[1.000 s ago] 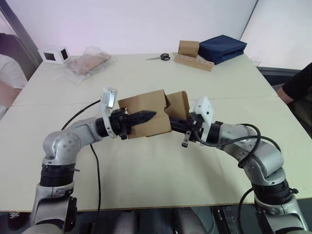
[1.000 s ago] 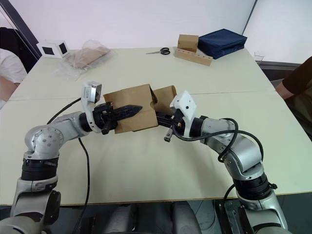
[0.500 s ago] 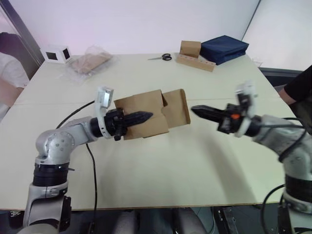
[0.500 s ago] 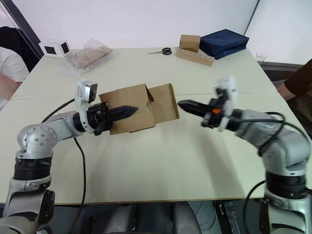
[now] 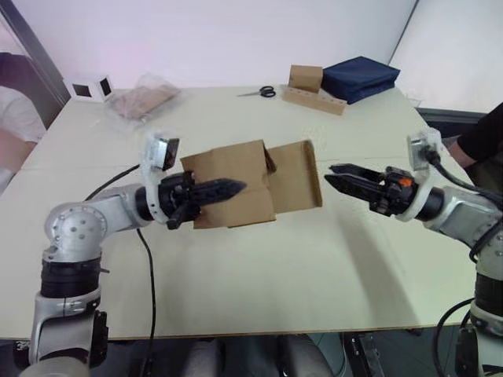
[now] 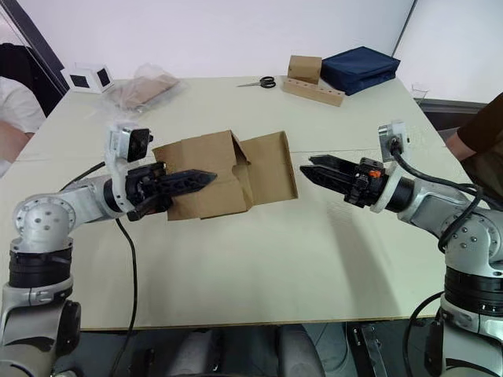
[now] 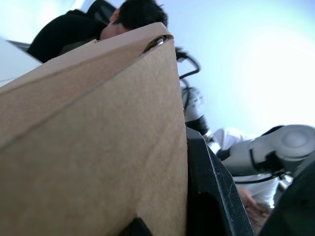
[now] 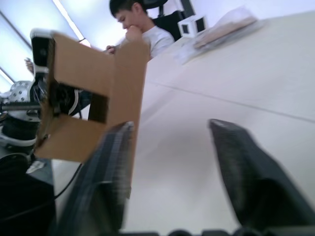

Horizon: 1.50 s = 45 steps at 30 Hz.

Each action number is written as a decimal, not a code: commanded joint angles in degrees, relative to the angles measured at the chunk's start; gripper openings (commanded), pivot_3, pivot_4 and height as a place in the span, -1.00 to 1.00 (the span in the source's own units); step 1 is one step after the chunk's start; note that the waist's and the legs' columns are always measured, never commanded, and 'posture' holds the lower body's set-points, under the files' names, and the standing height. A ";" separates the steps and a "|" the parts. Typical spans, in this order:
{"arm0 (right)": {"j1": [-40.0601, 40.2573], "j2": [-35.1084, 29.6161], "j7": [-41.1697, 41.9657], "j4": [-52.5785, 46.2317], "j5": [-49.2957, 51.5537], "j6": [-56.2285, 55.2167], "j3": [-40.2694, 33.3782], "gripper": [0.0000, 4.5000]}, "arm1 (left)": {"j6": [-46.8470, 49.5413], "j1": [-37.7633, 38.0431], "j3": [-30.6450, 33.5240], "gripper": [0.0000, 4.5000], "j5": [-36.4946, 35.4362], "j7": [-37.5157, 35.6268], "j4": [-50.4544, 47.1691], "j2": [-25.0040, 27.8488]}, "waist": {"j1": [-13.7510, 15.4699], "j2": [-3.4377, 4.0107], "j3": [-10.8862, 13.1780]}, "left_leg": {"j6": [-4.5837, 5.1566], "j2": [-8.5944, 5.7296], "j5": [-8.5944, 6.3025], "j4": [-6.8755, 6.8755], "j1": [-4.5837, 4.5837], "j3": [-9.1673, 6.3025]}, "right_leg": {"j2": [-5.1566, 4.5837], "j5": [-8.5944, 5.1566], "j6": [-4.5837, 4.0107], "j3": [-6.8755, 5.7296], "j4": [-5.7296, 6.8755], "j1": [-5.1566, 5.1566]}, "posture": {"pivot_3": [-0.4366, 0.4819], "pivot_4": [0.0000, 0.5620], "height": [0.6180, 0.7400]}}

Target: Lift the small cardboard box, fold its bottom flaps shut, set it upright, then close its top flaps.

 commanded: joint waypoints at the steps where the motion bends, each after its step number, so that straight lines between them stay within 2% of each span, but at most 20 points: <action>1: -0.51 0.95 -2.05 -0.01 5.18 1.51 -2.18 0.22 | 0.91 -1.23 1.45 -1.00 -3.98 1.73 -1.41 0.07 | -0.01 0.00 0.00 | 0.00 0.00 0.00 0.00 -0.01 0.00 | 0.00 0.00 0.00 0.00 0.00 -0.01 | -0.05 -0.47 1.00; 7: -0.65 2.35 -4.72 -0.12 9.25 2.10 -1.98 0.22 | 0.65 -1.08 0.95 -1.00 -4.81 3.20 -2.17 -0.10 | -0.05 0.00 0.00 | 0.00 0.00 0.00 -0.01 0.00 0.00 | 0.01 0.00 0.00 0.00 0.00 -0.01 | -0.05 -0.47 1.00; 19: 0.47 4.62 -14.40 -6.10 22.41 1.82 -0.66 0.22 | -0.73 -0.85 -0.39 -1.00 -0.44 1.55 -1.01 -0.23 | -0.02 0.00 0.00 | 0.00 0.00 0.00 -0.01 -0.01 0.00 | 0.01 0.00 0.00 0.00 0.00 -0.02 | -0.05 -0.47 1.00; 26: 0.98 6.94 -18.67 -8.36 24.76 -0.33 2.28 0.22 | -1.53 -1.36 -1.31 -1.00 -0.08 1.75 -0.83 -1.60 | -0.04 0.00 0.00 | 0.00 0.00 0.00 -0.01 -0.03 0.00 | 0.01 0.00 0.00 0.01 0.00 -0.04 | -0.05 -0.47 1.00; 34: 0.67 5.45 -22.97 -11.90 31.76 -1.72 3.14 0.22 | -2.82 -0.89 -1.64 -1.00 3.47 0.66 1.38 -1.26 | -0.04 0.00 0.00 | 0.00 0.00 0.00 -0.02 -0.03 0.00 | 0.01 0.00 0.00 0.00 0.00 -0.05 | -0.05 -0.47 1.00; 45: 1.78 4.83 -23.48 -12.42 28.06 -4.02 6.53 0.22 | -2.98 -1.52 -1.36 -1.00 3.72 0.25 0.78 -2.36 | -0.04 0.00 0.00 | 0.00 0.00 0.00 -0.01 -0.05 0.00 | 0.01 0.00 0.00 0.00 -0.01 -0.06 | -0.05 -0.47 1.00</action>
